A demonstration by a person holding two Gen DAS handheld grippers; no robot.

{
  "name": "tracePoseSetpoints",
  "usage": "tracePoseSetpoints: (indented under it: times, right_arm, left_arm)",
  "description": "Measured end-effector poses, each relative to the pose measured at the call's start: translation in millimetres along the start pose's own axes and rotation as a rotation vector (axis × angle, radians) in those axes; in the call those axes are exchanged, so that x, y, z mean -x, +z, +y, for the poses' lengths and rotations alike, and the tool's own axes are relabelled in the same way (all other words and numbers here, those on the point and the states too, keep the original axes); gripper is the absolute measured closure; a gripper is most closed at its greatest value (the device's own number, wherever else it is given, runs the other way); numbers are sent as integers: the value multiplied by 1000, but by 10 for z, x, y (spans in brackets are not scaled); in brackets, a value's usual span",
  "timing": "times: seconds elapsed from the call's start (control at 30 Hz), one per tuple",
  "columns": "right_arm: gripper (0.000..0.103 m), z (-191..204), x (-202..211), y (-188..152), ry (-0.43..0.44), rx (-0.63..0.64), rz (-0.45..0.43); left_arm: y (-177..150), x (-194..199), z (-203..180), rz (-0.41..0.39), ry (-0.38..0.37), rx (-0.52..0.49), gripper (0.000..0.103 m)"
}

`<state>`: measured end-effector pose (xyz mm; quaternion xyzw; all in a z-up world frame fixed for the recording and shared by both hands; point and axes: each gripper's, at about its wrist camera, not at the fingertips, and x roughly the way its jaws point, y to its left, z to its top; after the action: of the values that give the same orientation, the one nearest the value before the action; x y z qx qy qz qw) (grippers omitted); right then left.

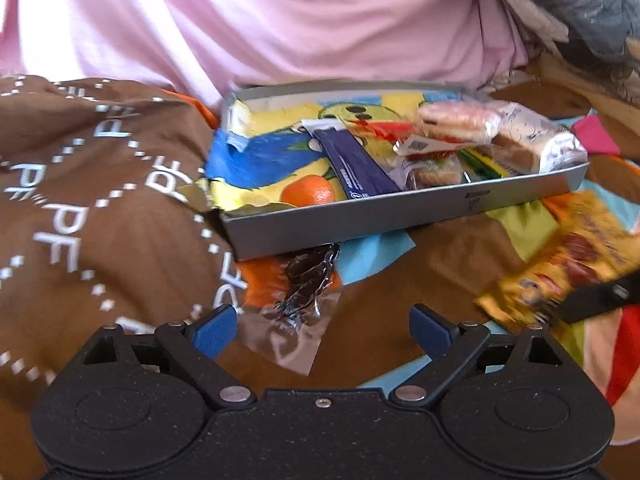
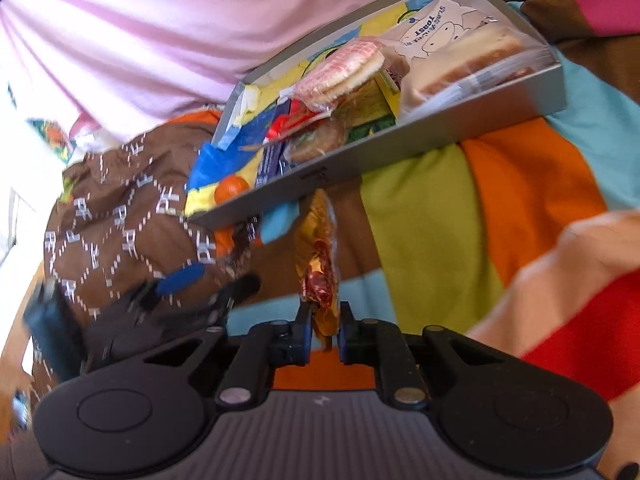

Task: Organize snacks
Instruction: 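Grasp the clear jerky pack with left tool while right tool grasps the gold packet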

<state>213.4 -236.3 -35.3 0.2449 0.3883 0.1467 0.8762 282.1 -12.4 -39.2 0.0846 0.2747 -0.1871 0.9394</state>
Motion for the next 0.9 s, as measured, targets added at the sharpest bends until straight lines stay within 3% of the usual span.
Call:
tracePoseSetpoints:
  times: [0.13, 0.27, 0.37, 0.5, 0.73, 0.9]
  right_arm:
    - [89, -5, 45, -92, -11, 30, 14]
    - [89, 9, 32, -131, -17, 67, 28]
    - [89, 15, 13, -130, -11, 69, 31]
    - [89, 10, 0, -128, -3, 67, 28]
    - [89, -29, 18, -175, -9, 55, 29]
    - [89, -59, 83, -252, -15, 49, 33]
  left_arm:
    - [68, -143, -1, -5, 16, -14, 10]
    - [114, -292, 23, 44, 8, -18, 12]
    - [139, -290, 34, 57, -8, -11, 23]
    - [154, -274, 59, 84, 10, 0, 46]
    - [120, -187, 11, 123, -1, 11, 52]
    - [88, -72, 16, 161, -28, 79, 53]
